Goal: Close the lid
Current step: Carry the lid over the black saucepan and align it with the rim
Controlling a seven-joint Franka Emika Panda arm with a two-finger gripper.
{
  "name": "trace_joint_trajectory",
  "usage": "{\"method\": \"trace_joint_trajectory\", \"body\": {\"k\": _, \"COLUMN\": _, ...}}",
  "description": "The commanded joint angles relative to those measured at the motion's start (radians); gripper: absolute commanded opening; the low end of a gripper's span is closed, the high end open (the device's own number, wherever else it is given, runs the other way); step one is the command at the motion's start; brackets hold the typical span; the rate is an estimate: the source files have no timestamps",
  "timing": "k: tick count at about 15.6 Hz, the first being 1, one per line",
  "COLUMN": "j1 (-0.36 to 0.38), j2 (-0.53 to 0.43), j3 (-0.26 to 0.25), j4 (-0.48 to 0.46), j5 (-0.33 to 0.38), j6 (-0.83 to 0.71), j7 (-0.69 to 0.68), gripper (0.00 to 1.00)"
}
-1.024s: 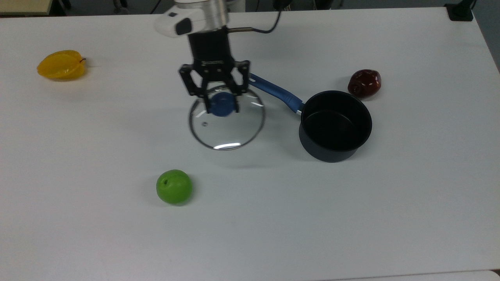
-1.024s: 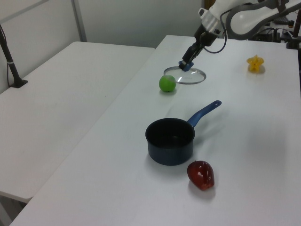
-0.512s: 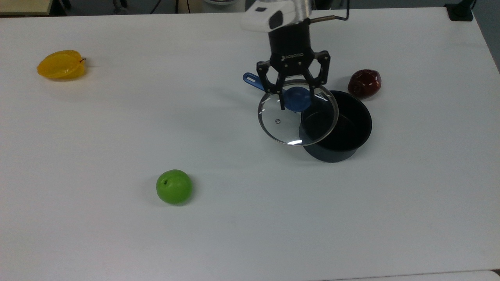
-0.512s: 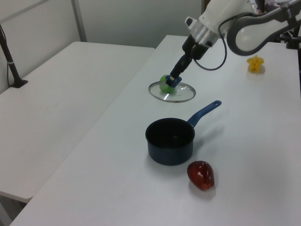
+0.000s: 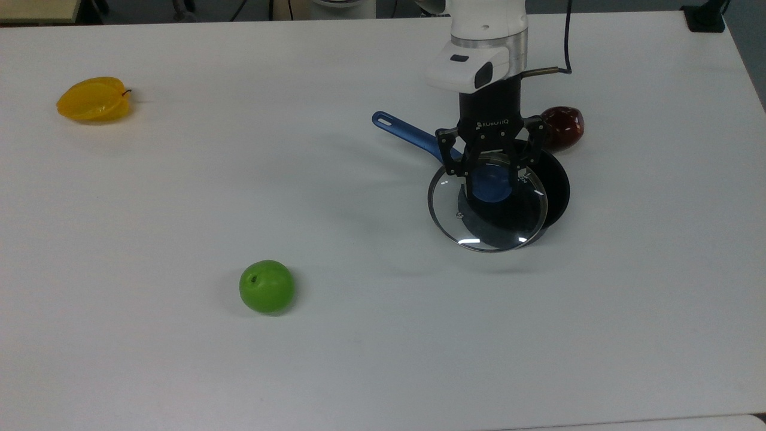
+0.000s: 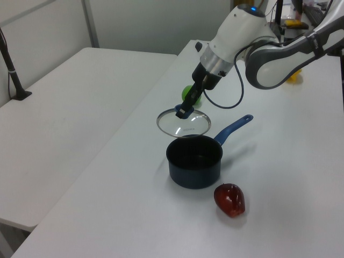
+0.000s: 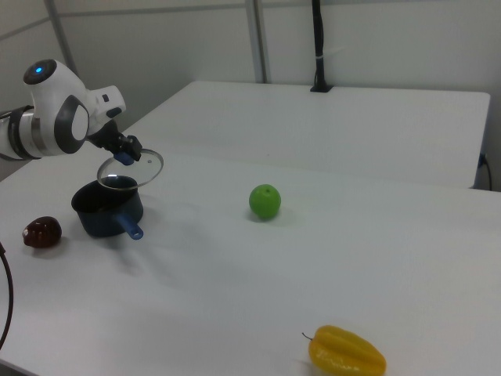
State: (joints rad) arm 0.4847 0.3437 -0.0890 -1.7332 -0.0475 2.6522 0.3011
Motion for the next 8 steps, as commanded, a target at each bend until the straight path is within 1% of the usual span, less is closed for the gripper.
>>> {"method": "trace_joint_trajectory", "body": {"k": 1, "j1": 0.049, "j2": -0.005, "j3": -0.020, "j4": 0.020, "j5": -0.020, "j6": -0.023, "j7": 0.047, "gripper": 0.26}}
{"method": "trace_joint_trajectory", "body": {"k": 8, "j1": 0.090, "j2": 0.001, "j3": -0.014, "j4": -0.003, "j5": -0.023, "j6": -0.026, "j7": 0.056, "gripper": 0.26}}
